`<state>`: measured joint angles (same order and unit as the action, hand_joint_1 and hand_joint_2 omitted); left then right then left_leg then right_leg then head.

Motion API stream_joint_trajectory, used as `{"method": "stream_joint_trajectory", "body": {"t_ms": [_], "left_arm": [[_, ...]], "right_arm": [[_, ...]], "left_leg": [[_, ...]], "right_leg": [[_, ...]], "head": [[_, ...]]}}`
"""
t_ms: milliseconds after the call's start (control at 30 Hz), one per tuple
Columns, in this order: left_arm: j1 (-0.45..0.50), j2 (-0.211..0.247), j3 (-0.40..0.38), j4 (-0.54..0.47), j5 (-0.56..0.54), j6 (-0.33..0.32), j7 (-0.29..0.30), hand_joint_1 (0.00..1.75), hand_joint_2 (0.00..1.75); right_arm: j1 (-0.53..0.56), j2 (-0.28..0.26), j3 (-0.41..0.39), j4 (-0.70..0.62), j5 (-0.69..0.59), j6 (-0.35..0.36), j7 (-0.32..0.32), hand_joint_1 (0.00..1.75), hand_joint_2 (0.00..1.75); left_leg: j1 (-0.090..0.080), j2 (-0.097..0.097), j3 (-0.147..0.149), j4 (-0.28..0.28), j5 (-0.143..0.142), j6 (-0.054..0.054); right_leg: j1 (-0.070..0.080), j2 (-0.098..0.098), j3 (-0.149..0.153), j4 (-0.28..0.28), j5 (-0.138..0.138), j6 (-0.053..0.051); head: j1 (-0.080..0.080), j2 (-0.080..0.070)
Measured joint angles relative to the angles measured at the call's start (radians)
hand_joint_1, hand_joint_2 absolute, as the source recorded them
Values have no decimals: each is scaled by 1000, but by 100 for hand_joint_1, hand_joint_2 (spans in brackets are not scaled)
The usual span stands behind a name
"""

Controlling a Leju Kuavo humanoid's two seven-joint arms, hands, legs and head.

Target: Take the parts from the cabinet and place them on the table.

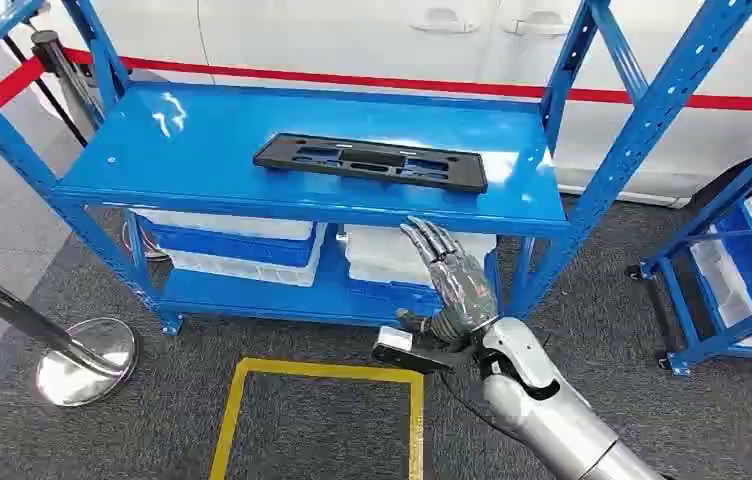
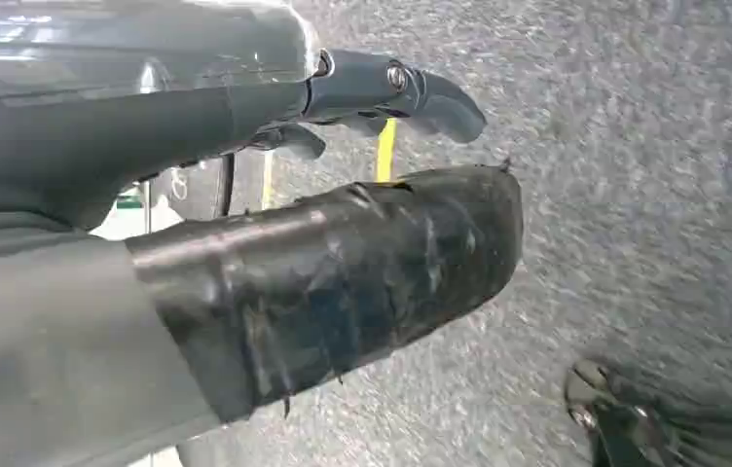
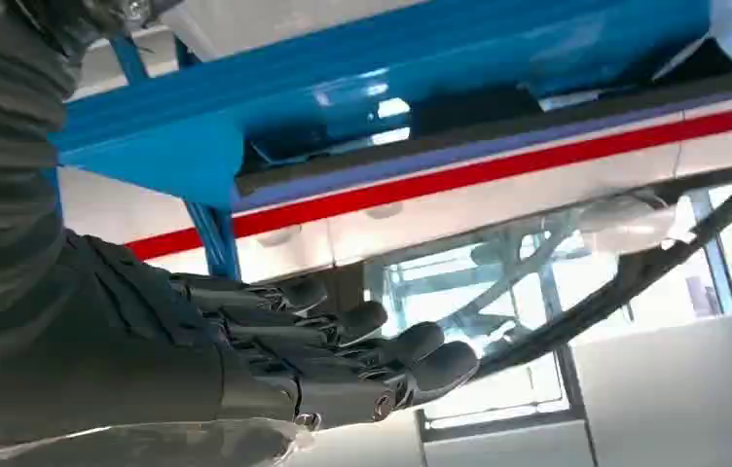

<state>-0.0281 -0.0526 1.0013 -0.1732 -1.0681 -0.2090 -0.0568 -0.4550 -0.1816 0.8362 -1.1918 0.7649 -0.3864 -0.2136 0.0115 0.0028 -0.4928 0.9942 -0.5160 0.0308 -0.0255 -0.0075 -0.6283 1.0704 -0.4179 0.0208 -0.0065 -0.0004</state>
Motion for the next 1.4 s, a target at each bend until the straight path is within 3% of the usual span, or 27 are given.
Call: {"method": "stream_joint_trajectory", "body": {"t_ms": [100,167,200,267,333,367,400,467,500,533,600,633,700,767,833,867,900,933,1000,1033,1067,1167,1200,1233,1267,1333,1400], "left_arm": [[-4,0,0,0,2,-1,0,0,0],[-9,0,0,1,3,-2,0,0,0],[-7,0,0,1,5,-2,1,0,0],[-7,0,0,1,6,-2,2,0,0],[-6,2,0,1,6,-3,0,0,0],[-6,2,0,1,6,-5,-2,0,0],[-3,1,0,1,6,-6,-2,0,0],[3,1,1,1,4,-6,-2,0,0],[4,2,1,1,2,-5,1,0,0],[8,2,2,2,2,-5,4,0,0],[-1,2,2,2,-1,-5,5,0,0],[-1,2,2,2,-2,-5,5,0,0],[3,2,2,2,-2,-6,3,0,0],[5,2,3,2,-3,-6,0,0,0],[3,2,4,2,-3,-8,-6,0,0],[3,2,5,2,-2,-8,-8,0,0],[3,2,6,2,-2,-8,-8,0,0],[3,2,7,2,-2,-8,-8,0,0],[4,2,7,2,-2,-8,-6,0,0],[11,-2,8,4,-2,-9,-8,0,0],[5,-7,8,8,-2,-12,-11,0,0],[0,-7,10,9,-1,-14,-12,0,0],[0,-6,12,9,-1,-14,-12,0,0],[0,-7,12,9,-1,-15,-12,0,0],[-4,-9,12,9,0,-15,-12,0,0],[-6,-7,12,9,0,-15,-12,0,0],[-4,-5,15,9,0,-15,-12,0,0]], "right_arm": [[-1,2,1,-4,1,-5,-16,0,0],[0,2,-1,-4,1,-10,-28,0,0],[1,3,-2,-5,1,-10,-27,0,175],[-2,10,-2,-9,8,0,-13,0,175],[2,13,2,-9,10,1,-20,0,175],[3,15,3,-8,10,2,-21,0,175],[3,17,5,-8,14,9,-19,0,175],[-1,30,11,-13,51,19,2,0,175],[-3,35,17,-16,79,19,12,0,175],[-8,35,26,-14,102,15,15,0,175],[-10,40,39,-13,124,2,13,0,175],[-9,41,42,-11,128,-2,11,0,175],[-13,41,44,-8,135,-19,5,0,175],[-23,42,50,-4,156,-39,6,0,175],[-26,49,58,-1,177,-34,30,0,175],[-26,56,61,-2,191,-22,48,0,175],[-28,60,64,-2,202,-15,61,0,175],[-28,63,66,-2,208,-11,68,0,175],[-29,64,67,-1,215,-17,68,0,175],[-29,64,69,1,216,-19,65,0,175],[-30,65,73,3,217,-21,64,0,175],[-36,78,75,-1,217,-23,66,0,175],[-37,83,75,-2,217,-23,68,0,175],[-40,84,75,-2,217,-24,68,0,175],[-42,87,75,-2,217,-24,67,0,175],[-41,89,76,0,216,-24,65,0,175],[-40,89,76,5,214,-26,62,0,175]], "left_leg": [[-5,3,2,3,-10,-18],[-5,8,17,-4,-22,-31],[1,6,17,13,-31,-35],[1,5,-60,154,-79,-41],[1,4,-174,319,-119,-46],[1,4,-207,346,-103,-46],[1,4,-217,323,-56,-45],[1,5,-178,164,86,-40],[0,4,-160,83,134,-34],[-7,0,-152,97,118,-30],[-10,0,-126,42,78,-19],[-9,-1,-127,37,74,-12],[1,-4,-91,18,66,0],[1,-3,-66,9,54,12],[0,-5,-49,8,37,15],[-1,-8,-37,8,26,14],[-2,-9,-19,8,14,13],[-2,-10,1,8,0,11],[-6,-10,40,7,-28,9],[-5,-11,39,3,-40,8],[-7,-9,45,5,-47,1],[-2,-6,62,-12,-34,-19],[-2,-6,61,-1,-37,-20],[0,-6,44,49,-20,-21],[1,-7,0,127,-21,-26],[3,-6,-90,248,-83,-39],[4,-6,-150,283,-148,-45]], "right_leg": [[12,3,7,-25,-26,-17],[7,9,20,-33,-34,-30],[4,8,35,-41,-37,-36],[4,9,52,-45,-49,-50],[5,11,68,-45,-66,-51],[5,12,79,-45,-75,-50],[5,16,94,-45,-86,-50],[4,21,132,-45,-112,-45],[3,22,145,-46,-126,-40],[10,23,142,-47,-133,-32],[10,24,139,-52,-138,-23],[11,22,150,-52,-133,-18],[9,19,148,-25,-132,-12],[9,14,73,105,-141,-4],[10,13,-32,233,-203,-1],[10,13,-70,258,-222,-1],[11,13,-88,244,-214,-5],[13,13,-87,196,-180,-8],[22,12,-66,49,-48,-28],[28,8,-68,-13,46,-44],[38,6,-86,-1,47,-51],[44,11,-55,-42,31,-69],[30,13,-29,-58,28,-73],[30,17,-11,-70,23,-76],[27,16,5,-77,15,-81],[25,15,32,-80,-7,-79],[22,17,65,-80,-33,-77]], "head": [[0,0],[0,0],[0,0],[-2,0],[-2,0],[-2,0],[-2,0],[-2,0],[-1,0],[-2,0],[-4,0],[-3,0],[-3,0],[-1,0],[0,0],[0,0],[0,0],[0,0],[0,0],[1,0],[-15,0],[-12,0],[-13,0],[-13,0],[-15,0],[-14,0],[-14,0]]}}
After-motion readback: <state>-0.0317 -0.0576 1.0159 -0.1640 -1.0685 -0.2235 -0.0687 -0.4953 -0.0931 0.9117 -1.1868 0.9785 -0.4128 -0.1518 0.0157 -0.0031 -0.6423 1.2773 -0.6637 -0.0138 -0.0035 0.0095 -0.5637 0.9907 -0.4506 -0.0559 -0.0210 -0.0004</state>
